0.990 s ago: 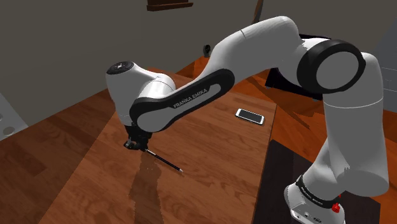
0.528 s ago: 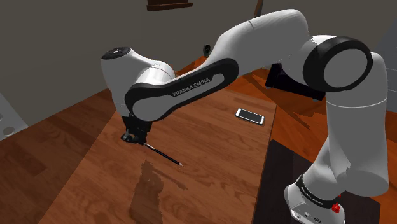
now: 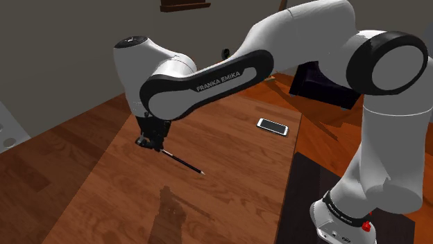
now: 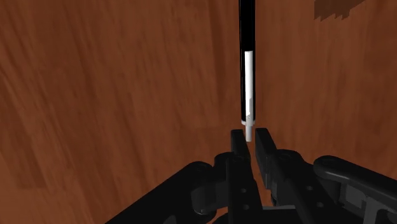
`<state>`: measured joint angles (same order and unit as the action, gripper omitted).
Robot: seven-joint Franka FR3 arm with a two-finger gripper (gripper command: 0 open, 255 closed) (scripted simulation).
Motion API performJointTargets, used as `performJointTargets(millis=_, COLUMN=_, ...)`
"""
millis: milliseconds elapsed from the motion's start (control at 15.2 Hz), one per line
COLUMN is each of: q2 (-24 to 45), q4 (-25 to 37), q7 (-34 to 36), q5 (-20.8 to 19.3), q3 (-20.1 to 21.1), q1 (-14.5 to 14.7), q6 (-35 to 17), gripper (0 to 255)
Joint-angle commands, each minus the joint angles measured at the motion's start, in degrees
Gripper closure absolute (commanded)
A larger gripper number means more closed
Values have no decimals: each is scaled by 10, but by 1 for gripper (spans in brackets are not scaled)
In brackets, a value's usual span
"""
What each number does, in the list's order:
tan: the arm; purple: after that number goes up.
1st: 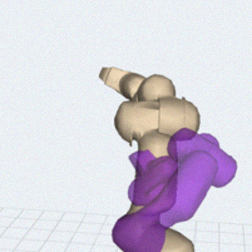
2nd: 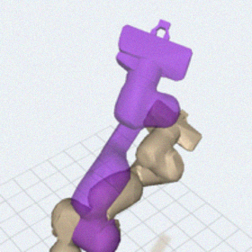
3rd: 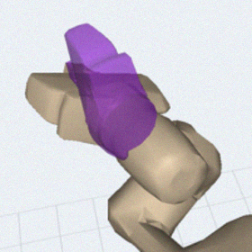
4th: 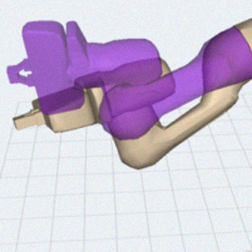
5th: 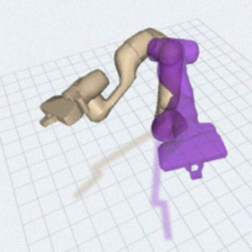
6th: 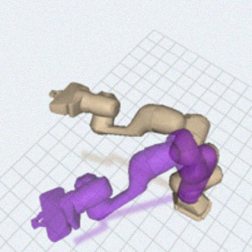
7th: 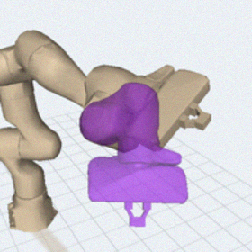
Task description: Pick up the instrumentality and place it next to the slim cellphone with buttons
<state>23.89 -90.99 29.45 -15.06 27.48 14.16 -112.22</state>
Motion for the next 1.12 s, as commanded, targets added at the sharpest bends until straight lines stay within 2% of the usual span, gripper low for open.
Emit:
performJointTargets(millis=0, q2=-45, q4=-62, q7=-9, q5=17, q3=6, q1=-20, q6=-22, gripper=255)
performJointTargets(millis=264, q2=-143, q4=-188, q7=-46, q5=63, q3=11, q1=-59, q6=-63, gripper=255)
performJointTargets(millis=528, q2=-239, q4=-297, q7=-96, q5=114, q3=6, q1=-84, q6=-92, gripper=255)
performJointTargets(millis=726, q2=-310, q4=-372, q7=-137, q5=152, q3=-7, q1=-91, q6=-104, gripper=255)
performJointTargets(millis=1056, q2=-426, q4=-483, q7=-204, q5=202, q3=-42, q1=-88, q6=-108, gripper=255)
